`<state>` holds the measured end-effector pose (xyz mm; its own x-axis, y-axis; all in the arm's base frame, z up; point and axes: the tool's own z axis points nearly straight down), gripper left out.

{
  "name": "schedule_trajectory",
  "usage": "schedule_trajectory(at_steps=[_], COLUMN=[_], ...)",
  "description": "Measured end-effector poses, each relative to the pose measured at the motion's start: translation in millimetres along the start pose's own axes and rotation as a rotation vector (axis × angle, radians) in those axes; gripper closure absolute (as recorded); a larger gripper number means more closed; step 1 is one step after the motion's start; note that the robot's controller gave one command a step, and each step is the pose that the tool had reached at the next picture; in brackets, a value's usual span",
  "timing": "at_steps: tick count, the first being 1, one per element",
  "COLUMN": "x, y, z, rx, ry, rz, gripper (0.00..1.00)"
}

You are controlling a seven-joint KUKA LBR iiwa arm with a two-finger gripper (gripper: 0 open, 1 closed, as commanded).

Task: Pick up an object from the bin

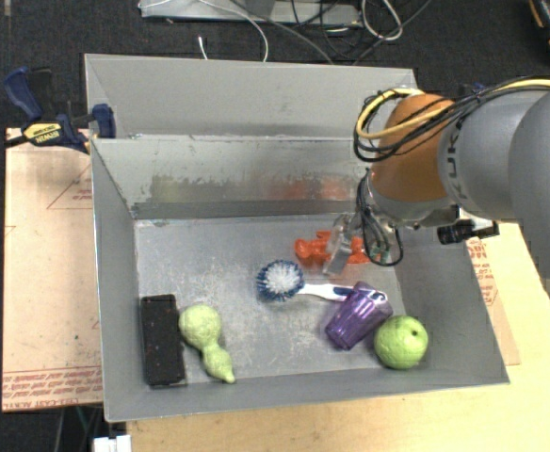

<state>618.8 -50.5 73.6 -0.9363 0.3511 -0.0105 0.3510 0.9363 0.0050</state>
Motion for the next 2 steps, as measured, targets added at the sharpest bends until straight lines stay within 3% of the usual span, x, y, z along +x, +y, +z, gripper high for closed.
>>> schedule_trajectory(at_steps=[1,2], x=[1.6,-0.1], y=[0,0], z=[-24,-62], rx=[0.001,-0.001], ry=[0.005,0.001], rz=[-0.001,-0.001], gripper=[1.0,1.0])
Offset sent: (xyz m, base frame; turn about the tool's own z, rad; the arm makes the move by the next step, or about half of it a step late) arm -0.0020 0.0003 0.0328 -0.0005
